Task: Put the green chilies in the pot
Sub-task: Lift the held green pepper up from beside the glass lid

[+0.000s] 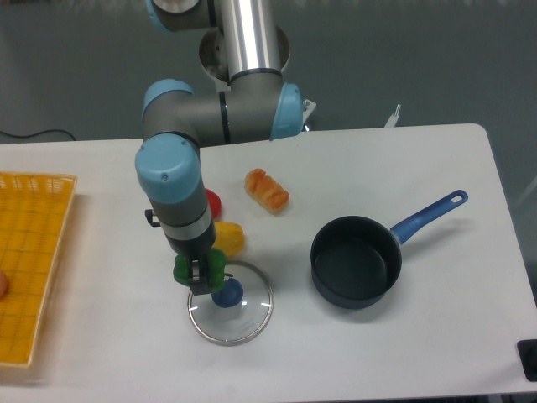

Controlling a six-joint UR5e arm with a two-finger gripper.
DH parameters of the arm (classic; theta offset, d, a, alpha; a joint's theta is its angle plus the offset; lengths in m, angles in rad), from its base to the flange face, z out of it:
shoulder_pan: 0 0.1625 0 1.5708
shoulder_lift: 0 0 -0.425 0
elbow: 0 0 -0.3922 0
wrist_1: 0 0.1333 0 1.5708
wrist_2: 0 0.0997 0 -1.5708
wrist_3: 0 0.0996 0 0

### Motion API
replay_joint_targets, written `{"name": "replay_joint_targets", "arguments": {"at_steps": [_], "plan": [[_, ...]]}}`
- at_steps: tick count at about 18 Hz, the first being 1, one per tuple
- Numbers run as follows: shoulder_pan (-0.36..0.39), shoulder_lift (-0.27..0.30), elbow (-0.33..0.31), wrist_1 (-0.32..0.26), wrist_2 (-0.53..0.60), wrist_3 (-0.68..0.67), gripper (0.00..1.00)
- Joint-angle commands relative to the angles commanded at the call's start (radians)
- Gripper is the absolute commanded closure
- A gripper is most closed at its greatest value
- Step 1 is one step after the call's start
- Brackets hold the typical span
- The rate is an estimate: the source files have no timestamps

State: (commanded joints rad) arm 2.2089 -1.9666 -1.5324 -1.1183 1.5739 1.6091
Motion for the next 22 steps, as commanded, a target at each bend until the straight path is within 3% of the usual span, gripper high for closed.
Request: {"name": "replay_joint_targets", "arguments": {"at_steps": [11, 22], "plan": [[0.074, 0.032, -0.014, -0.020, -0.032, 0.080, 0.38], [0.172, 0.055, -0.015, -0.063, -0.028, 0.261, 0.38]]}}
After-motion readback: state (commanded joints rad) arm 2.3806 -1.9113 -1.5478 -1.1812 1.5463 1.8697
